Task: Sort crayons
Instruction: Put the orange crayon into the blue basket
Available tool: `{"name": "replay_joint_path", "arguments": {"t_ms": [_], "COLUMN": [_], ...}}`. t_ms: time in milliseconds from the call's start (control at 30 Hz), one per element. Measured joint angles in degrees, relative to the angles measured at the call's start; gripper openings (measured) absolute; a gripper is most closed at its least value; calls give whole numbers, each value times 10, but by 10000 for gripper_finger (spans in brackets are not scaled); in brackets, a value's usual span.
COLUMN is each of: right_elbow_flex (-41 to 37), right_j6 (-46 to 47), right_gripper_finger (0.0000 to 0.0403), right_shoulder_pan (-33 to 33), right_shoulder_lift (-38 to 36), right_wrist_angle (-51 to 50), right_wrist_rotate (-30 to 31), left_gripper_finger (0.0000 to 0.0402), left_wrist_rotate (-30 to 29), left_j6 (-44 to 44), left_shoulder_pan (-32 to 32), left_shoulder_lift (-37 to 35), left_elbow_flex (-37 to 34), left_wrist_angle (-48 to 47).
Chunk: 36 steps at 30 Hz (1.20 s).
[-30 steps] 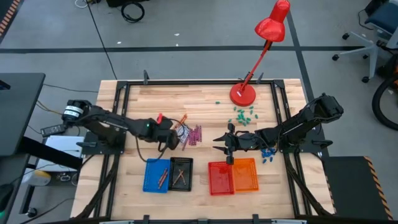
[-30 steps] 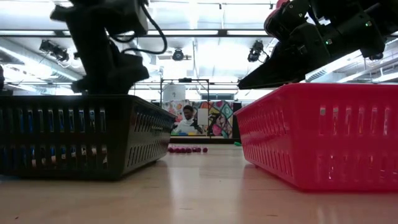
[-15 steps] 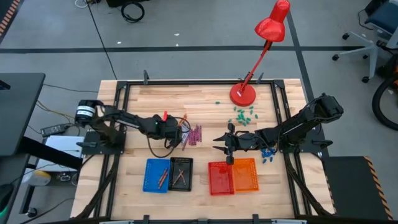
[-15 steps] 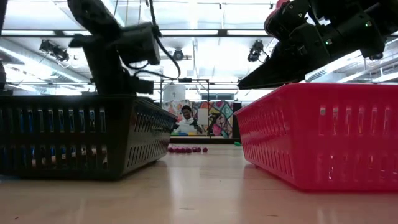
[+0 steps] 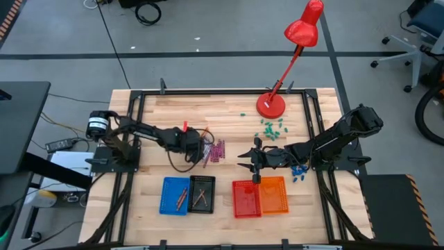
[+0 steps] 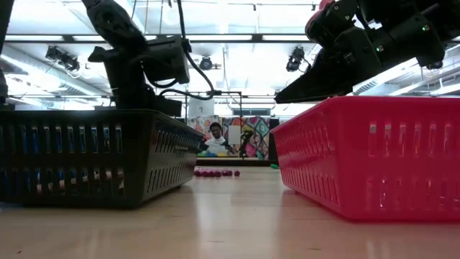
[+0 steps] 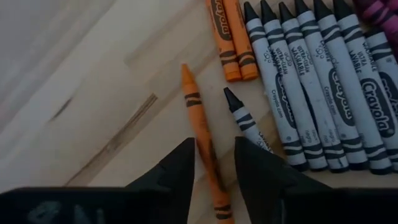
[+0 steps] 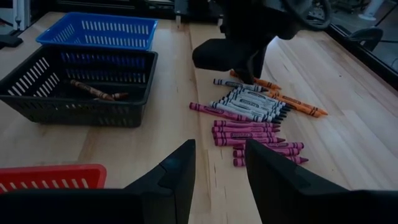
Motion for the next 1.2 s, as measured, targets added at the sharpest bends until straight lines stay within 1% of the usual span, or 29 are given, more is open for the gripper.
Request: {"name": "replay_joint_path", "arguments": {"t_ms": [100, 200, 333, 433, 600, 800, 1000, 1200], "right_elbow_flex": [0, 0, 0, 0, 0, 0, 0, 0], "right_j6": [0, 0, 0, 0, -1, -2, -2, -2], "right_gripper_finger": [144, 144, 144, 144, 144, 144, 144, 144], "right_shoulder_pan": [0, 0, 0, 0, 0, 0, 0, 0], "right_shoulder_lift": [0, 0, 0, 0, 0, 0, 0, 0], "right_wrist_angle": [0, 0, 0, 0, 0, 0, 0, -2], "right_wrist_rotate": [-1, -1, -1, -1, -3, -3, -3, -2], "left_gripper_finger": [103, 76, 36, 19, 25, 28, 29, 29], "left_wrist_rotate": [30, 53, 70, 78, 80, 86, 85, 85], "left_j6": [8, 13, 28, 34, 36, 29, 13, -21], "left_shoulder_pan": [14, 25, 35, 37, 38, 37, 37, 8], "left_shoulder_lift": [0, 0, 0, 0, -5, -31, -70, -116], "left_elbow_flex": [0, 0, 0, 0, -2, -5, -5, -5], "left_wrist_angle": [0, 2, 2, 2, 4, 0, -18, -13]}}
